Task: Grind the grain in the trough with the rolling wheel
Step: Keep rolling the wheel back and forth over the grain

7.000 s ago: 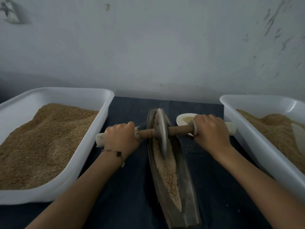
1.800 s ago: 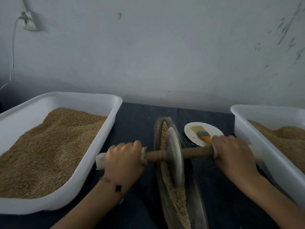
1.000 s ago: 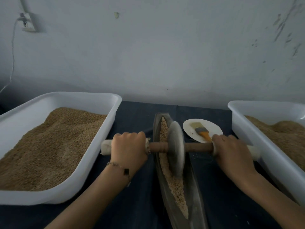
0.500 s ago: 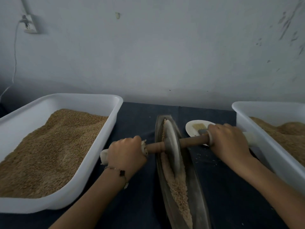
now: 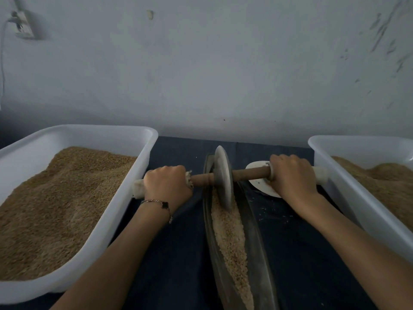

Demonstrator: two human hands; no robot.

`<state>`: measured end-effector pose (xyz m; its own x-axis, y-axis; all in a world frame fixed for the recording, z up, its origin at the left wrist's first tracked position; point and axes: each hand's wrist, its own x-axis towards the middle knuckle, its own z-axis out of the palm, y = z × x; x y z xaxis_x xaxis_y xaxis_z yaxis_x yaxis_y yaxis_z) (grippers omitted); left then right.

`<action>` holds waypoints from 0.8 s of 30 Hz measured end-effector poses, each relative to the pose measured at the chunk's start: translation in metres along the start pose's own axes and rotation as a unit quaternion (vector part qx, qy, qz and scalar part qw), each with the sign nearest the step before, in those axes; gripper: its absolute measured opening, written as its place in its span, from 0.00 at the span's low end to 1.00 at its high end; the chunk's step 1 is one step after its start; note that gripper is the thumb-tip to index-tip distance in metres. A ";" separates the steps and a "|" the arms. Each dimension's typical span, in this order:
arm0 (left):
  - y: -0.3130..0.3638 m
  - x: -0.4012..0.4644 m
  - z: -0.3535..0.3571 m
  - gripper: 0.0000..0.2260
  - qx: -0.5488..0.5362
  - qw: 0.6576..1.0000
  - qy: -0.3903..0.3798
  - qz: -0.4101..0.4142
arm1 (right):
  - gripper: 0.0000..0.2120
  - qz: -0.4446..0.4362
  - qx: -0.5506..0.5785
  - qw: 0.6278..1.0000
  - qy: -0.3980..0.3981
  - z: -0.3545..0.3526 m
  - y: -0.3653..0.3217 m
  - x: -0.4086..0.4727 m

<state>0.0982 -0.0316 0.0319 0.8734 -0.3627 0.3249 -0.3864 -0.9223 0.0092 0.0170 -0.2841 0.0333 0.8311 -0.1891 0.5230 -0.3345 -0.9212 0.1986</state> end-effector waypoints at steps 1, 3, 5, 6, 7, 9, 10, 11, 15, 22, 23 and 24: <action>-0.001 -0.005 -0.001 0.11 -0.013 1.000 -0.017 -0.005 | 0.13 -0.008 -0.003 1.000 0.008 -0.003 -0.001 -0.003; -0.003 -0.018 -0.002 0.10 -0.036 0.998 -0.042 -0.011 | 0.13 -0.019 0.003 0.999 0.038 -0.010 -0.004 -0.011; -0.004 -0.034 -0.003 0.11 -0.026 0.999 -0.043 0.000 | 0.11 -0.017 0.014 0.999 0.042 -0.015 -0.003 -0.025; -0.002 -0.039 -0.005 0.11 -0.011 0.999 -0.034 0.011 | 0.10 -0.011 0.021 0.999 0.034 -0.015 -0.001 -0.036; 0.000 -0.044 -0.007 0.12 0.011 0.999 -0.018 0.025 | 0.09 -0.003 0.033 0.999 0.023 -0.015 0.001 -0.049; 0.007 -0.051 -0.016 0.14 0.058 0.996 0.023 0.056 | 0.11 0.004 0.055 0.998 -0.006 -0.016 0.008 -0.075; 0.011 -0.055 -0.021 0.15 0.074 0.994 0.034 0.068 | 0.12 0.003 0.060 0.998 -0.024 -0.017 0.011 -0.088; 0.013 -0.059 -0.025 0.16 0.080 0.993 0.037 0.075 | 0.13 0.001 0.061 0.997 -0.039 -0.020 0.013 -0.098; 0.008 -0.088 -0.029 0.16 0.061 0.996 0.010 0.063 | 0.18 -0.036 0.062 0.997 0.008 -0.048 0.017 -0.116; 0.005 -0.101 -0.029 0.12 0.015 0.999 -0.027 0.040 | 0.13 -0.082 0.019 0.995 -0.057 -0.061 0.004 -0.093; 0.008 -0.094 -0.027 0.12 0.014 0.998 -0.026 0.049 | 0.10 -0.087 0.026 0.993 -0.078 -0.057 0.000 -0.087; 0.010 -0.085 -0.024 0.12 0.011 0.998 -0.025 0.055 | 0.09 -0.096 0.048 0.991 -0.084 -0.053 -0.005 -0.082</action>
<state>0.0134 -0.0067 0.0270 0.8400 -0.4678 0.2748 -0.4748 -0.8789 -0.0449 -0.0729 -0.2455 0.0337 0.9400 -0.0541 0.3369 -0.1267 -0.9721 0.1974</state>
